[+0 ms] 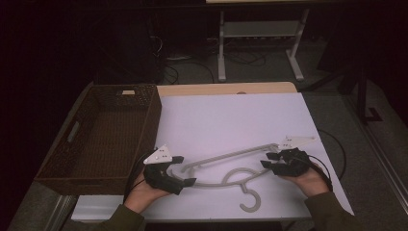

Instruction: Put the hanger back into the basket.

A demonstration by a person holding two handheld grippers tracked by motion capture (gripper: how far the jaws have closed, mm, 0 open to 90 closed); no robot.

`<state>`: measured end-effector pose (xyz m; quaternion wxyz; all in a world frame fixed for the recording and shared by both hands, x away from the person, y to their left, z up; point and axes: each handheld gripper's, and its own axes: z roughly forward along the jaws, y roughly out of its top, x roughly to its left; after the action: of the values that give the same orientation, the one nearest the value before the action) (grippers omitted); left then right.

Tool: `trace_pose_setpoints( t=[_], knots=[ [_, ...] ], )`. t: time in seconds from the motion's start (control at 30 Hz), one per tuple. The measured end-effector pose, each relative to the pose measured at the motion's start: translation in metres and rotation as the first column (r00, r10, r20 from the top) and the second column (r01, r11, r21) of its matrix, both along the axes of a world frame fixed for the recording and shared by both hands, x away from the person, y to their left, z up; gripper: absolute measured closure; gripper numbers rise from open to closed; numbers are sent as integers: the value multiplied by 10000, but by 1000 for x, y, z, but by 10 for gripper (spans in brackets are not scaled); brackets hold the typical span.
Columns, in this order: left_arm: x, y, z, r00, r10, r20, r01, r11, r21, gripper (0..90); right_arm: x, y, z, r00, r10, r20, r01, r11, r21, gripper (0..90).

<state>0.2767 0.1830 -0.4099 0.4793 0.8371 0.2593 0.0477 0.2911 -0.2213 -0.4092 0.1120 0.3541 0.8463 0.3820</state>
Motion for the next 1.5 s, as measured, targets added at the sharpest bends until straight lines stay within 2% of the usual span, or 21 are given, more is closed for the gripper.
trace_pose_setpoints(
  t=[0.03, 0.07, 0.1, 0.17, 0.2, 0.23, 0.33, 0.43, 0.5, 0.53, 0.57, 0.8, 1.13, 1.5],
  knots=[
    [0, -1, 0, 10000, -20, 5, 20, 10000, -2, 91, -10, 4, 1, 9995, 316, 35, -317, 9993, 182, 606],
    [0, -1, 0, 10000, -20, 5, 20, 10000, -2, 91, -10, 4, 1, 9995, 316, 35, -317, 9993, 182, 606],
    [0, -1, 0, 10000, -25, -23, 26, 10000, 8, 90, -19, 8, 0, 9979, 647, 24, -648, 9976, 247, 613],
    [1, -1, -1, 10000, -49, -34, 49, 10000, 30, 91, -27, 12, -1, 9943, 1061, 54, -1062, 9941, 201, 622],
    [1, -1, -1, 10000, -49, -34, 49, 10000, 30, 90, -27, 12, -1, 9943, 1061, 54, -1062, 9941, 201, 622],
    [0, -1, -2, 10000, 0, -92, 0, 10000, -7, 90, -33, 17, -4, 9903, 1388, 4, -1387, 9903, 65, 632],
    [1, -1, -2, 9999, -24, -100, 24, 10000, 57, 91, -40, 24, -10, 9835, 1793, -231, -1800, 9831, -342, 640],
    [1, -1, -3, 9999, -37, -116, 37, 10000, 28, 91, -43, 30, -15, 9791, 1952, -579, -1979, 9791, -465, 647],
    [1, -2, -3, 9999, -66, -103, 66, 10000, 45, 91, -44, 31, -17, 9767, 2059, -607, -2092, 9763, -551, 648],
    [1, -2, -3, 9999, -70, -119, 70, 10000, 64, 91, -44, 35, -20, 9724, 2196, -783, -2251, 9718, -700, 653],
    [1, -2, -3, 9999, -93, -130, 94, 9999, 62, 91, -45, 37, -21, 9724, 2150, -905, -2215, 9727, -687, 657],
    [0, -3, -4, 9998, -116, -151, 118, 9999, 86, 91, -43, 47, -29, 9636, 2391, -1200, -2524, 9611, -1119, 689],
    [0, -4, -4, 9998, -155, -124, 156, 9998, 136, 91, -45, 48, -30, 9653, 2324, -1191, -2458, 9626, -1142, 769],
    [0, -8, -5, 9995, -287, -143, 291, 9992, 281, 91, -43, 49, -29, 9633, 2388, -1227, -2524, 9612, -1112, 787]
  ],
)
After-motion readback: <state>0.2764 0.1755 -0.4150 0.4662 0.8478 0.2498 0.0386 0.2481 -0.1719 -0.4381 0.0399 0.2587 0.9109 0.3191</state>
